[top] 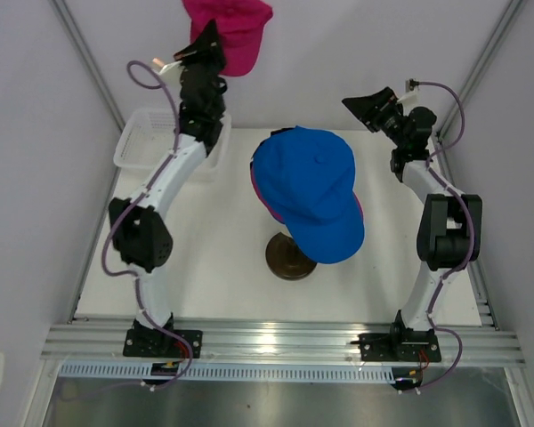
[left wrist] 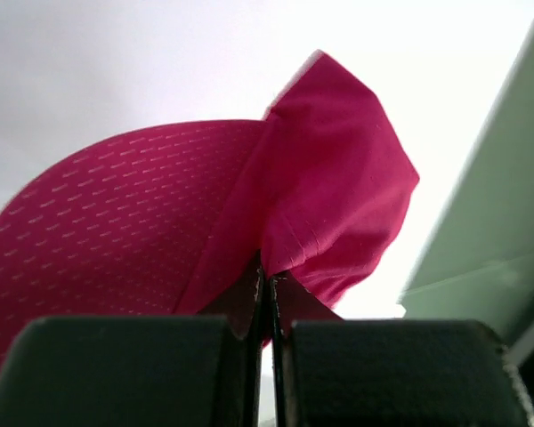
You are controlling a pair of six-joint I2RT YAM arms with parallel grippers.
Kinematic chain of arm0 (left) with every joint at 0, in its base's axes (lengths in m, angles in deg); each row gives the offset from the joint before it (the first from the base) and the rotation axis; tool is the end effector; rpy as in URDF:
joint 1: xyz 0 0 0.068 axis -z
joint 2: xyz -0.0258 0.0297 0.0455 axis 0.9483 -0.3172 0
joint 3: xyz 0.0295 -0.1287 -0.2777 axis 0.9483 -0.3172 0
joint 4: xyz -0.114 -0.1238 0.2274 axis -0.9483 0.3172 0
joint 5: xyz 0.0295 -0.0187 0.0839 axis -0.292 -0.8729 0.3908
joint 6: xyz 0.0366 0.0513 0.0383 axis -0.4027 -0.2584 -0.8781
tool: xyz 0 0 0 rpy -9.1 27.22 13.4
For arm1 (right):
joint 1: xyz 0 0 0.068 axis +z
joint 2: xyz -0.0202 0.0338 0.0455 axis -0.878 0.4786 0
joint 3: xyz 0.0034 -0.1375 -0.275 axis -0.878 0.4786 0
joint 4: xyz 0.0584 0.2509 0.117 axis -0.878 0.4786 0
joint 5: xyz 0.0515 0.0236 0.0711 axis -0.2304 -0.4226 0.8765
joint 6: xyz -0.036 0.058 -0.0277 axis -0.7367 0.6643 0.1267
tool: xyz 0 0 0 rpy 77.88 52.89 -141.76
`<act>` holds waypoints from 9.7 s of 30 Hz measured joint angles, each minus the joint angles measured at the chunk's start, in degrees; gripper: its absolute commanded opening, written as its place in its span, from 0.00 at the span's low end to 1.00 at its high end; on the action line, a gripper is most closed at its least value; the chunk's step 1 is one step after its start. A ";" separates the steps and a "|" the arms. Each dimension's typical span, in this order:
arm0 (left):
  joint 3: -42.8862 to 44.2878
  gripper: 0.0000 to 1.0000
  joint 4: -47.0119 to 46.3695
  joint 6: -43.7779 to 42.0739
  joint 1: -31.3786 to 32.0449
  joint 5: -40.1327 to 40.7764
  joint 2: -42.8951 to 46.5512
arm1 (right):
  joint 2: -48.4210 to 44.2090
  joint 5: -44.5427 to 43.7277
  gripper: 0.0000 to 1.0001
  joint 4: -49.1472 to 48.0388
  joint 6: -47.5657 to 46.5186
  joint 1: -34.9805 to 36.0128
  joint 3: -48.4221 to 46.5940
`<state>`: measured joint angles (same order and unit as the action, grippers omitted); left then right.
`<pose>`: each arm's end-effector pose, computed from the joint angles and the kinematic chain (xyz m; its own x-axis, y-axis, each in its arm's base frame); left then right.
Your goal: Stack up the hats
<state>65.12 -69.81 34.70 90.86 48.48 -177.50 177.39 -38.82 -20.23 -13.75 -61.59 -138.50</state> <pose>0.4866 -0.1372 0.5037 0.1788 -0.9699 0.1655 0.3812 -0.0868 -0.9204 0.5152 0.0344 0.3506 -0.3333 0.6273 -0.7038 -0.5003 0.5150 0.6960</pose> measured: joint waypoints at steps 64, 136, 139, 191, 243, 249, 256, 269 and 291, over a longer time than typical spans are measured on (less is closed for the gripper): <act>1.68 0.64 -13.33 23.45 10.05 2.89 -25.16 | 35.04 5.70 0.00 -37.31 32.24 7.41 -33.46; -45.22 0.97 -4.52 -73.46 -9.16 -39.04 29.40 | -23.93 12.59 0.00 48.54 19.56 18.05 -38.05; -45.79 0.97 -4.74 -73.31 -9.16 -39.65 30.67 | -26.84 14.67 0.00 49.79 19.06 19.21 -33.03; -49.77 0.94 -11.21 -64.63 -9.16 -48.22 34.60 | -54.58 36.24 0.00 68.30 15.93 3.41 5.68; -47.95 0.91 -5.73 -64.04 -7.04 -53.05 42.97 | -95.93 4.39 0.64 49.13 24.68 -2.99 43.41; -48.00 0.90 -5.79 -63.36 -6.82 -52.19 42.97 | -91.84 5.09 0.64 39.95 28.26 -2.84 41.44; -48.06 0.90 -5.75 -63.08 -6.54 -51.93 42.97 | -84.46 5.57 0.65 40.79 26.99 3.13 39.58; -48.06 0.90 -5.73 -63.12 -6.49 -51.41 42.97 | -75.32 -0.17 0.11 43.28 20.87 22.03 35.50; -48.09 0.90 -5.73 -63.56 -6.34 -51.23 42.88 | -75.23 -2.19 0.00 30.08 29.42 21.18 37.24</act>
<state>17.04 -75.54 -28.86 84.52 -2.75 -134.61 102.16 -41.00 9.84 15.67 -40.41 -101.25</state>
